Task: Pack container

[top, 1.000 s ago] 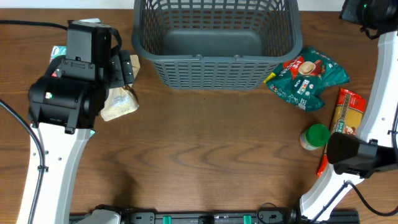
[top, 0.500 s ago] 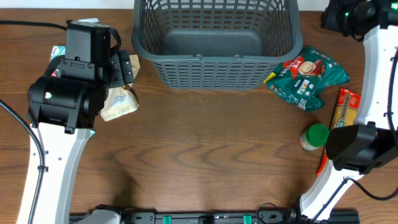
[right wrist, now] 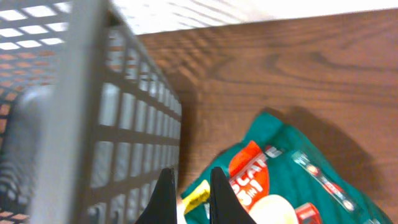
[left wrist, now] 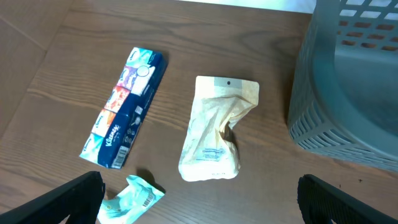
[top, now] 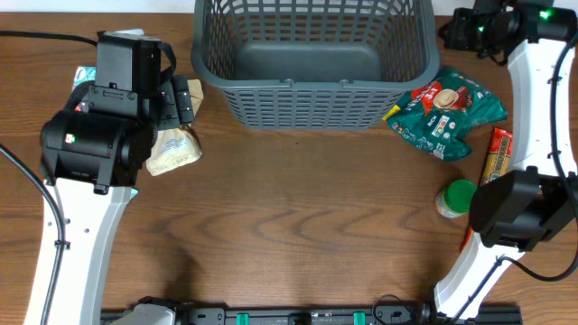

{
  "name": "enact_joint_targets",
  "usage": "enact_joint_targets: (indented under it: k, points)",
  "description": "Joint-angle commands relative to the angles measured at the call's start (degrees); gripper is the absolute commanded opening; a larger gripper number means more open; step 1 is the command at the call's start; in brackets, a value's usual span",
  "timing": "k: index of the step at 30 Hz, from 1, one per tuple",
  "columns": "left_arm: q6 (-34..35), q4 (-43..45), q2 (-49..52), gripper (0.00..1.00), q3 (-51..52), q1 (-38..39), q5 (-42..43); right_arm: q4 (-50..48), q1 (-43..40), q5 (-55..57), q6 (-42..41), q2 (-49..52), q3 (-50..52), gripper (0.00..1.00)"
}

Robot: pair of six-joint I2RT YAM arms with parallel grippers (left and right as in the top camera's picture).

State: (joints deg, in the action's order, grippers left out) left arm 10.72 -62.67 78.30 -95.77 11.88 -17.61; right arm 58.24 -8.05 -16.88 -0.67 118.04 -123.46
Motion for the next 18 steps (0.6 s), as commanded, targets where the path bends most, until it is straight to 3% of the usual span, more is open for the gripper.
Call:
enact_joint_targets:
  k: [1, 18]
  points:
    - [0.8, -0.3, -0.2, 1.00, -1.1, -0.2, -1.1, -0.5, 1.4, -1.9, 2.8, 0.2, 0.3, 0.02]
    - [0.8, -0.3, -0.2, 1.00, -1.1, -0.2, -1.1, -0.9, 2.9, -7.3, 6.5, 0.2, 0.3, 0.02]
